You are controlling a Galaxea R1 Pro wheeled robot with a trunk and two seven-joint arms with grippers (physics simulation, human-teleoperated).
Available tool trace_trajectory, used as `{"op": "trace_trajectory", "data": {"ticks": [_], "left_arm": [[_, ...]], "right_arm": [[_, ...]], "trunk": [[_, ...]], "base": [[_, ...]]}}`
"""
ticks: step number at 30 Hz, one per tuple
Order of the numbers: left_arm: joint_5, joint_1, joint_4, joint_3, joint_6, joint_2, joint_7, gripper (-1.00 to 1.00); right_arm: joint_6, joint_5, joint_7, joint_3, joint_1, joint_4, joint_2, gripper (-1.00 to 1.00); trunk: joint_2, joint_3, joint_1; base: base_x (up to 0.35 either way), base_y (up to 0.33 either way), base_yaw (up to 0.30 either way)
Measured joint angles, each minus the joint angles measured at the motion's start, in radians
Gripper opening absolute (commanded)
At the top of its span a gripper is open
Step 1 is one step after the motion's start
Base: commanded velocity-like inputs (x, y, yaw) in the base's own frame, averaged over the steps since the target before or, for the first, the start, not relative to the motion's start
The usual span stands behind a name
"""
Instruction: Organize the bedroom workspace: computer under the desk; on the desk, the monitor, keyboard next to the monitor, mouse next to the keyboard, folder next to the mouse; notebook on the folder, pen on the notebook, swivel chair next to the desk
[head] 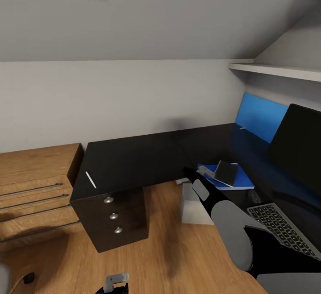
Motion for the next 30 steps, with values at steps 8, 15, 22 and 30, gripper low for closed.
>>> {"op": "trace_trajectory", "data": {"ticks": [8,15,22,30], "left_arm": [[0.000,0.000,0.001,0.000,0.000,0.000,0.000,1.00],[0.000,0.000,0.000,0.000,0.000,0.000,0.000,1.00],[0.000,0.000,0.000,0.000,0.000,0.000,0.000,1.00],[0.000,0.000,0.000,0.000,0.000,0.000,-0.001,1.00]], "right_arm": [[0.001,0.000,-0.001,0.027,0.000,0.000,0.000,1.00],[-0.002,0.001,0.002,0.028,0.000,0.000,0.000,1.00],[-0.005,0.001,0.003,0.028,0.000,0.001,0.000,1.00],[-0.005,0.001,0.003,0.028,0.000,0.001,0.000,1.00]], "trunk": [[0.000,0.000,0.000],[0.000,0.000,0.000],[0.000,0.000,0.000],[0.000,0.000,0.000]], "base": [[0.000,0.000,0.025],[0.000,0.000,0.139],[0.000,0.000,0.272],[0.000,0.000,0.282]]}}
